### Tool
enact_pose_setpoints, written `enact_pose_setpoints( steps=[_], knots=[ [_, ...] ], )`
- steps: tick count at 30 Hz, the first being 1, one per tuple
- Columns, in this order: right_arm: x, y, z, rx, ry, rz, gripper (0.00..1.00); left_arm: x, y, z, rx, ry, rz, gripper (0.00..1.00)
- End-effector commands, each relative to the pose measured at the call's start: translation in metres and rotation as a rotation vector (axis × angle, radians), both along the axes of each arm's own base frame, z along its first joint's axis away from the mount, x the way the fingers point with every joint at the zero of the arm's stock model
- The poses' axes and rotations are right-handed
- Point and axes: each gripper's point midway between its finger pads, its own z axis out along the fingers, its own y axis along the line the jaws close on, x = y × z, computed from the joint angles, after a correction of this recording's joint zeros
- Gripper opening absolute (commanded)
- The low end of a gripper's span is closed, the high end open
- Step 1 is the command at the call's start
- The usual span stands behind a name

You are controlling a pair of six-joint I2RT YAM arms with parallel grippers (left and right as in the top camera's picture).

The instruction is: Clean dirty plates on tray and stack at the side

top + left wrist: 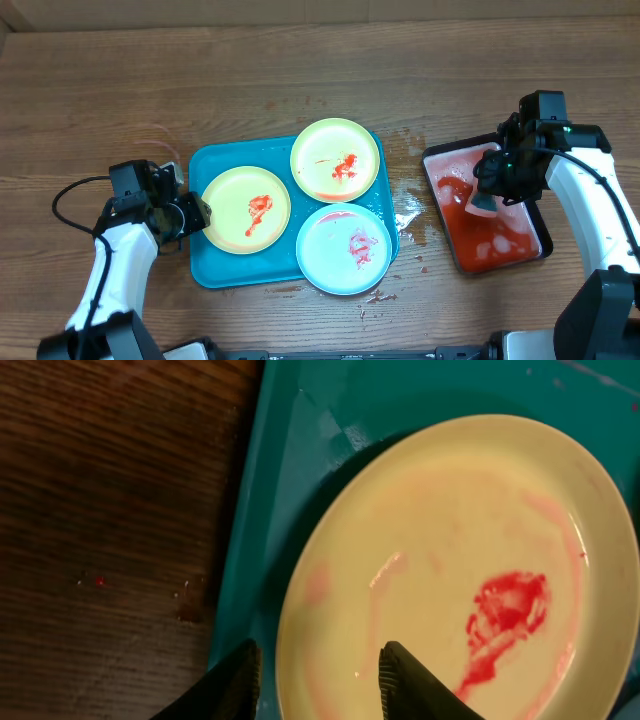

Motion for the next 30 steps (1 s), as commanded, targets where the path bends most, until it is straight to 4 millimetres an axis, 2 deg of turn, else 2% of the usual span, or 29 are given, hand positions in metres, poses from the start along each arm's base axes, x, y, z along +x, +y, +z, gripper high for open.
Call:
enact_pose_setpoints(
  steps=[1,3,5,9,13,17,21,24,30],
  knots=[
    [0.006,-0.002,0.015,-0.009,-0.049,-0.008,0.04,0.0,-0.005,-0.016,-0.039,0.028,-0.027,0.39],
    [0.006,-0.002,0.015,-0.009,-0.048,-0.008,0.04,-0.001,-0.006,-0.028,-0.054,0.06,-0.028,0.39],
    [0.005,-0.002,0.014,-0.009,-0.045,-0.008,0.04,-0.003,-0.009,-0.041,-0.077,0.09,-0.041,0.34],
    [0.005,-0.002,0.014,-0.008,-0.043,-0.008,0.04,-0.002,-0.02,-0.05,-0.139,0.092,-0.083,0.24],
    [0.006,-0.002,0.014,-0.008,-0.046,-0.011,0.04,0.0,-0.023,-0.049,-0.155,0.083,-0.088,0.04],
    [0.008,-0.005,0.015,-0.02,-0.054,-0.03,0.04,0.001,-0.023,-0.048,-0.156,0.082,-0.088,0.04],
    [0.006,-0.036,0.014,-0.167,-0.041,-0.239,0.04,0.0,-0.023,-0.048,-0.16,0.088,-0.081,0.04],
    [0.013,-0.047,0.018,-0.233,-0.079,-0.247,0.04,-0.002,-0.024,-0.049,-0.165,0.096,-0.078,0.04],
    [0.051,-0.032,0.041,-0.262,-0.273,-0.147,0.04,-0.004,-0.029,-0.047,-0.202,0.104,-0.071,0.04]
  ],
)
